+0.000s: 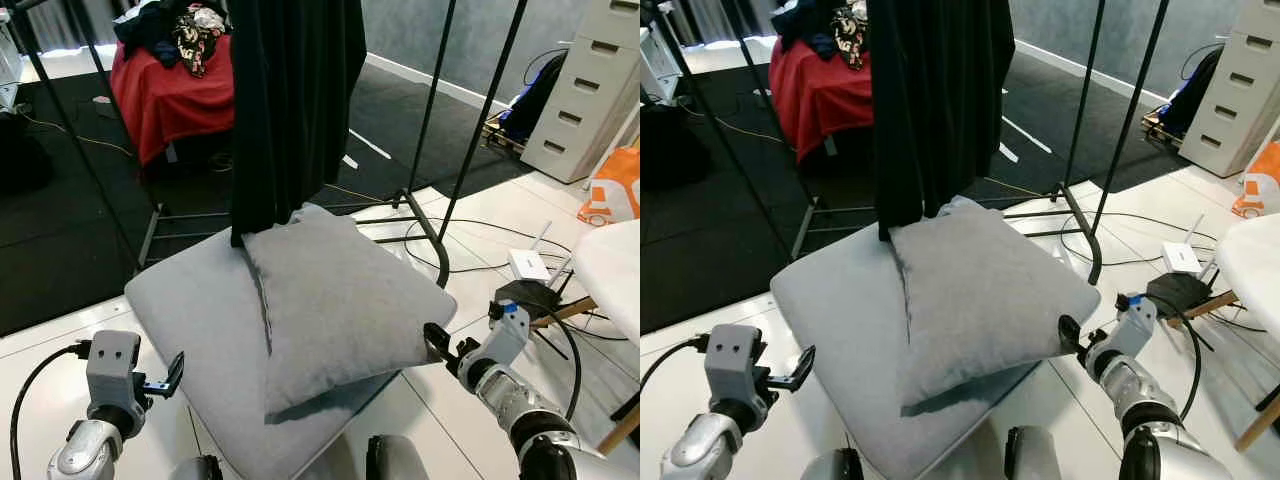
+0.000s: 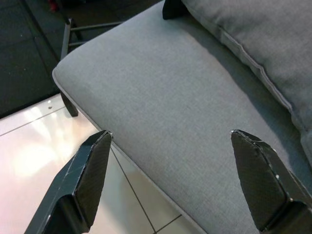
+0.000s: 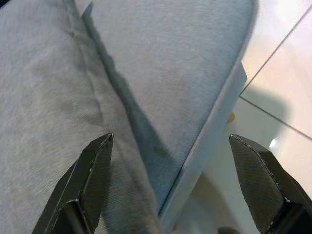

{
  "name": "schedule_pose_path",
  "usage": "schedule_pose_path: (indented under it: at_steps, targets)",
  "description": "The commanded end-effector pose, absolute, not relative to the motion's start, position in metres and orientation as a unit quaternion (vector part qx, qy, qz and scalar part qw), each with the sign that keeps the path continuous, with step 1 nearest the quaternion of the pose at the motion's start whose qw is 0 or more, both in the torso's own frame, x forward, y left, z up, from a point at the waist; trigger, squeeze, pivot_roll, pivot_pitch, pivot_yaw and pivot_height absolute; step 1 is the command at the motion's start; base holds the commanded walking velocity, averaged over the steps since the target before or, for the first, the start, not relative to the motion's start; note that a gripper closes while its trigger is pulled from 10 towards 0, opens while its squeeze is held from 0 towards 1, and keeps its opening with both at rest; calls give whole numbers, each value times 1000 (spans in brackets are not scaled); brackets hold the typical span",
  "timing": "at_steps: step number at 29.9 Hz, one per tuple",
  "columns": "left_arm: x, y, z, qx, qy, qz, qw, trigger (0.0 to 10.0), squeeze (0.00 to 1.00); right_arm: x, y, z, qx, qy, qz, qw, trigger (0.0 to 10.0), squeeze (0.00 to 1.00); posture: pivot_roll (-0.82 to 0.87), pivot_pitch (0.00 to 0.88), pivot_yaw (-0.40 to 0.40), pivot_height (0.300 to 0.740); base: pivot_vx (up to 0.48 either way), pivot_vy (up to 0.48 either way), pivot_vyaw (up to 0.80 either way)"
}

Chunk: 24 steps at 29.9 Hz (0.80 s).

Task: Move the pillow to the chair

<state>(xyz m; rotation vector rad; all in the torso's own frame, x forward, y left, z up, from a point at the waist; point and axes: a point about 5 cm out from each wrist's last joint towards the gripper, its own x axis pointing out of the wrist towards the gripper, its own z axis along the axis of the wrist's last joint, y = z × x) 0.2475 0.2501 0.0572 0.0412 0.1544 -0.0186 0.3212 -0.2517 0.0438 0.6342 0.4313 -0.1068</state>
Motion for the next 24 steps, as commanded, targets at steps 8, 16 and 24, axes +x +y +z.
schedule_pose_path:
  at_steps: [8, 16, 24]
  targets:
    - [238, 260, 61, 48, 97, -13, 994, 10000, 0, 320, -230, 44, 458, 153, 47, 875, 10000, 0, -24, 89, 22, 488, 0, 0, 0]
    - [235, 266, 66, 65, 99, -14, 993, 10000, 0, 314, -196, 26, 407, 239, 87, 877, 10000, 0, -13, 111, 33, 474, 0, 0, 0]
    - [233, 268, 74, 77, 92, -10, 993, 10000, 0, 313, -186, 21, 417, 254, 74, 869, 10000, 0, 9, 127, 36, 474, 0, 0, 0]
